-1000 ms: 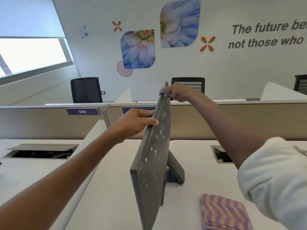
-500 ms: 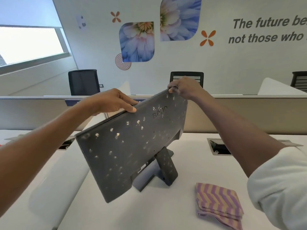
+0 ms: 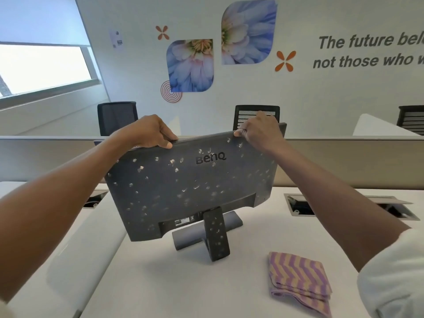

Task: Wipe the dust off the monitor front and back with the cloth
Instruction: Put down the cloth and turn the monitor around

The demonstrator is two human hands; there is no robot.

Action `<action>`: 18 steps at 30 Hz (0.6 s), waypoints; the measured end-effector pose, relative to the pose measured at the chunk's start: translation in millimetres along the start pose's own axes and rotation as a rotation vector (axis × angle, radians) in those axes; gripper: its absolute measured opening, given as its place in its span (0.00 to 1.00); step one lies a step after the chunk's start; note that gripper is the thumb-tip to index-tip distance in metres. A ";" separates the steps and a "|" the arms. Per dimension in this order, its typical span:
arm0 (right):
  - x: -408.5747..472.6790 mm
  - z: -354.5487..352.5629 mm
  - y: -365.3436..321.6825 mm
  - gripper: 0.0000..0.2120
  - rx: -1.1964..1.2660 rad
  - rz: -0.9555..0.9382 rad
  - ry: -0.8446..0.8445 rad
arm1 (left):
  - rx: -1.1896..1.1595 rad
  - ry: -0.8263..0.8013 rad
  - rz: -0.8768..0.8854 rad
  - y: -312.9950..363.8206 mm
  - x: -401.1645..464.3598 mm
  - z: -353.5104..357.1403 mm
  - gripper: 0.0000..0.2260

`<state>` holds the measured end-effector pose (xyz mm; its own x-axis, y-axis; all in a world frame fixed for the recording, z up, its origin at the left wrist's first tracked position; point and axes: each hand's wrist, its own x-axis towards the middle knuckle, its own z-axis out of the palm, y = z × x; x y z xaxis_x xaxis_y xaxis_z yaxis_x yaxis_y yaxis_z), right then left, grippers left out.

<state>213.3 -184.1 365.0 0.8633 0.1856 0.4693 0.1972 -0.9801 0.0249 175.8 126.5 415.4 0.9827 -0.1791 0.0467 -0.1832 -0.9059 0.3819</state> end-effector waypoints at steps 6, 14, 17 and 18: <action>-16.5 -10.8 -16.5 0.25 -0.146 0.029 0.074 | 0.072 0.184 -0.071 -19.9 14.6 7.6 0.12; -26.7 -15.9 -32.7 0.23 -0.191 0.084 0.064 | 0.120 0.228 -0.078 -24.0 21.0 10.7 0.10; -27.6 -16.0 -36.3 0.23 -0.191 0.094 0.077 | 0.124 0.240 -0.082 -23.7 19.0 10.9 0.10; -28.1 -15.7 -37.3 0.23 -0.188 0.096 0.083 | 0.122 0.247 -0.080 -23.8 17.8 11.3 0.10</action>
<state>174.5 -153.9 364.7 0.8310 0.0921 0.5486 0.0193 -0.9904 0.1370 197.3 140.5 396.7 0.9680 -0.0195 0.2503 -0.0917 -0.9554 0.2806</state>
